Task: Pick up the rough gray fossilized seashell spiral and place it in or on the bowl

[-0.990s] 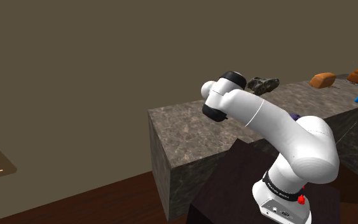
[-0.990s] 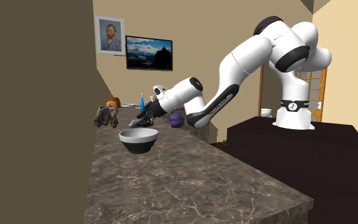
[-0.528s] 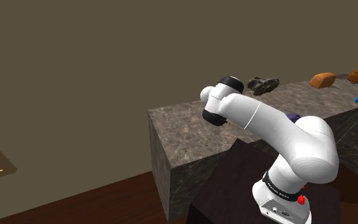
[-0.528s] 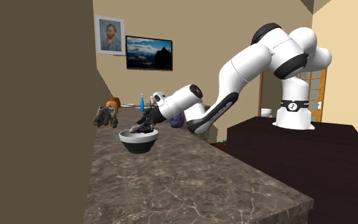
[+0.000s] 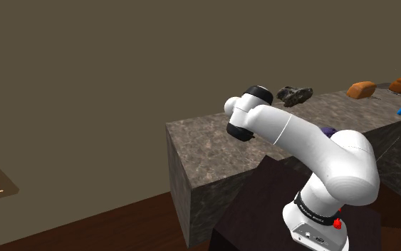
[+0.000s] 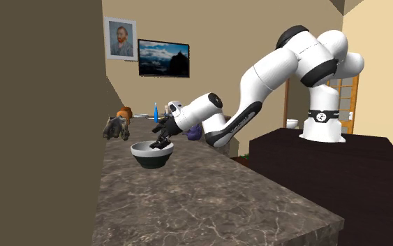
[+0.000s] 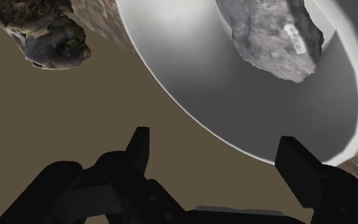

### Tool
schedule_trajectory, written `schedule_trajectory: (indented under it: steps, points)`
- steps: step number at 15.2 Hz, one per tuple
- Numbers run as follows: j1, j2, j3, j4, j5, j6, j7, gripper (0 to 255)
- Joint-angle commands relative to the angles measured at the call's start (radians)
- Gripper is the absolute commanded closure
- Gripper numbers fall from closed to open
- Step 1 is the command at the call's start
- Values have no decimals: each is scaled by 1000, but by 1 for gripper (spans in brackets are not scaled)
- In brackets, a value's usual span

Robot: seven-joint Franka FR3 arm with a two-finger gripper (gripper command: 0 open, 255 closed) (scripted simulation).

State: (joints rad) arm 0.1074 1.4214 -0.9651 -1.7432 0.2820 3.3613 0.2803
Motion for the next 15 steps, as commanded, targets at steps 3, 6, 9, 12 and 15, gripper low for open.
schedule_trajectory:
  steps: [3, 6, 9, 12, 15]
  points:
    - [0, 0, 0, 0, 0, 0, 0, 0]
    - [103, -72, -10, -147, 8, 25, -9, 0]
    - [130, -90, -15, -183, 11, 29, -11, 0]
    - [130, -90, -15, -183, 11, 29, -11, 0]
    - [130, -90, -15, -183, 11, 29, -11, 0]
